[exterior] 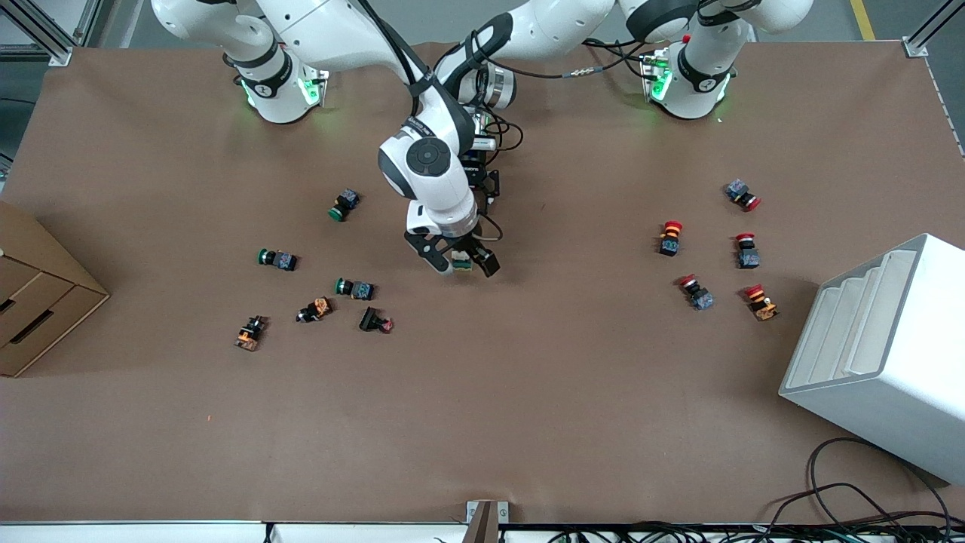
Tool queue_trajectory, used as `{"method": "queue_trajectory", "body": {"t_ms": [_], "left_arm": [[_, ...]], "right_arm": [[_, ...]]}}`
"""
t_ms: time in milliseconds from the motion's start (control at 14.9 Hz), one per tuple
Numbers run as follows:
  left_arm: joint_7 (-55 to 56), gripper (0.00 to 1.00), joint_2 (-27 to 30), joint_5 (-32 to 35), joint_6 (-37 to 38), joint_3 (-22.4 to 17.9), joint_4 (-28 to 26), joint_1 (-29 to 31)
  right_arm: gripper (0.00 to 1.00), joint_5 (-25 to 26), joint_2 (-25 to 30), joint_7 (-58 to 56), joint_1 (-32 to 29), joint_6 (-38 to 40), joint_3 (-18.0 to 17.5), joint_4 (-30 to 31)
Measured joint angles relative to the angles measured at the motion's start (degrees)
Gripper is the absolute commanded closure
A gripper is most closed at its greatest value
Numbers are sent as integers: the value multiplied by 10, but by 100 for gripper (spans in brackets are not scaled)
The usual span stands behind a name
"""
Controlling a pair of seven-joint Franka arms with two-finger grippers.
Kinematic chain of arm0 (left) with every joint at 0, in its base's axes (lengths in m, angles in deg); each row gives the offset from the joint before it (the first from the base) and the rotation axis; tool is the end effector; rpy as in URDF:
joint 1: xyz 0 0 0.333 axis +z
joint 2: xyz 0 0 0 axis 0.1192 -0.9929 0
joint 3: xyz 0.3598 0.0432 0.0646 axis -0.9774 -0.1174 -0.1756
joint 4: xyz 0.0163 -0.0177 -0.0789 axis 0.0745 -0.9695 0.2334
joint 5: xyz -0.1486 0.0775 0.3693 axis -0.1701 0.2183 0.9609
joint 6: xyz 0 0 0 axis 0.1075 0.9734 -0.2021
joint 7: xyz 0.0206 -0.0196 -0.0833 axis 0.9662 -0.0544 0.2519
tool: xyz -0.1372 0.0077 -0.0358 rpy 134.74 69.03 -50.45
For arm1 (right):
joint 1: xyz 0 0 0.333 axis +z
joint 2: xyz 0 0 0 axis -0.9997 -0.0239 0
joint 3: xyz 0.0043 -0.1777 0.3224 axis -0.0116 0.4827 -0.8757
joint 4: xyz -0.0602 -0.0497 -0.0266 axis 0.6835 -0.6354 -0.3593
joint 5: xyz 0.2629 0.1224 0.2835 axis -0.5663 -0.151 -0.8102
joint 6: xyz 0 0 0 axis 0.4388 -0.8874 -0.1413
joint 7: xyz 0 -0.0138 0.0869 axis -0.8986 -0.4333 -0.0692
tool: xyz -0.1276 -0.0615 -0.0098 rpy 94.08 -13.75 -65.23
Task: Close load switch with both arms
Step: 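Push the white lever fully down against the switch body with the right gripper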
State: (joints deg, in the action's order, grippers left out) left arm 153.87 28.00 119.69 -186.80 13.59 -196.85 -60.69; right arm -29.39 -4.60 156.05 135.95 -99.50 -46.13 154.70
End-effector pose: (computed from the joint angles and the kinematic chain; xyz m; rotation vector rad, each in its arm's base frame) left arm 0.2250 -0.6024 0.0675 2.5604 -0.0957 1.7239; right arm 0.5004 0.5093 0.2337 -2.6895 1.1606 -0.0728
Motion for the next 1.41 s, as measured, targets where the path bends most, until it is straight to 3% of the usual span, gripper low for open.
{"method": "queue_trajectory", "body": {"t_ms": [1407], "left_arm": [[1,2,-1,0,2,0,0,-1]], "right_arm": [[0,2,-31,-19,-16,0,1,-37]]}}
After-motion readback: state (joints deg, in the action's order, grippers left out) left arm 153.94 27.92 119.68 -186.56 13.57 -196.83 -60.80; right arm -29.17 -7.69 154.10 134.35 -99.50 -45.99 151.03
